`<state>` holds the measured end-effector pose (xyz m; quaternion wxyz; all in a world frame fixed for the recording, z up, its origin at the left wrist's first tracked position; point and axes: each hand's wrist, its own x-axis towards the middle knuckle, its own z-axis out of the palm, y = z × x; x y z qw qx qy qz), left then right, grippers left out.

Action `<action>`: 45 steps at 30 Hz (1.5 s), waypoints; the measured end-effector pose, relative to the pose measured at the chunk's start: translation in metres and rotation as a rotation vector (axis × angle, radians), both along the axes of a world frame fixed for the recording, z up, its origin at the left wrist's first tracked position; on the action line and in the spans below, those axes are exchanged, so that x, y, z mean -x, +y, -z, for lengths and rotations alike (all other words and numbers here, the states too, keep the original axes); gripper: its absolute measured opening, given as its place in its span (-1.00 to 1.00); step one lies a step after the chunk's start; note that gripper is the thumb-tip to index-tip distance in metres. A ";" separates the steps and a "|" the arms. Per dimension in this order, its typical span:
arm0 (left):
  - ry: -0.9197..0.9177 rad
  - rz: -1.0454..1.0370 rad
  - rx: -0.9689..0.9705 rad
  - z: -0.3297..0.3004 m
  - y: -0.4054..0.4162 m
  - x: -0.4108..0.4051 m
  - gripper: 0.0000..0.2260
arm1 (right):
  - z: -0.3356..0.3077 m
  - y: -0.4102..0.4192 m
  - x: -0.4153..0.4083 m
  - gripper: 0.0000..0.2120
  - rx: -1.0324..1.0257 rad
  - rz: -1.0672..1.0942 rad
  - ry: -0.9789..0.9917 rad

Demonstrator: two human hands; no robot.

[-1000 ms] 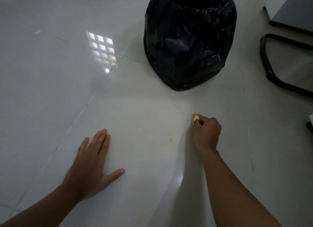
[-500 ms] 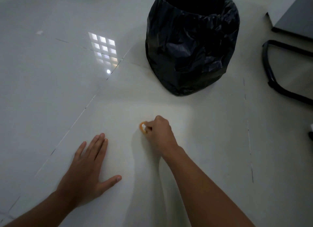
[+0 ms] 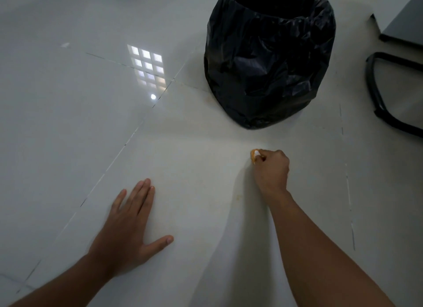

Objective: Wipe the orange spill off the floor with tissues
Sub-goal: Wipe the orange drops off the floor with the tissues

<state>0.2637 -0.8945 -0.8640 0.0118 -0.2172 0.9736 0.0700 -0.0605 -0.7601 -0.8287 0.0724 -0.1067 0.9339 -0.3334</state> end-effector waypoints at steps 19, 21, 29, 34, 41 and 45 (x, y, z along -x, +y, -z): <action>-0.017 -0.028 -0.012 -0.003 0.002 -0.001 -0.01 | -0.014 -0.032 -0.089 -0.80 0.003 -0.480 -0.077; -0.019 -0.031 -0.017 -0.004 0.002 -0.001 0.00 | -0.009 -0.032 -0.100 -0.79 -0.064 -0.577 -0.075; -0.053 -0.018 -0.040 -0.011 0.004 -0.001 0.17 | 0.000 0.018 -0.140 -0.78 -0.184 -0.759 0.084; -0.062 -0.021 -0.044 -0.008 0.003 -0.001 0.17 | 0.008 0.076 -0.153 -0.88 -0.028 -0.566 0.126; -0.051 -0.016 -0.038 -0.006 0.004 -0.002 0.16 | 0.007 0.117 -0.101 -0.84 0.034 0.170 0.121; -0.042 -0.012 -0.039 -0.007 0.004 -0.001 0.16 | -0.008 0.081 -0.114 -0.79 -0.091 -0.074 0.056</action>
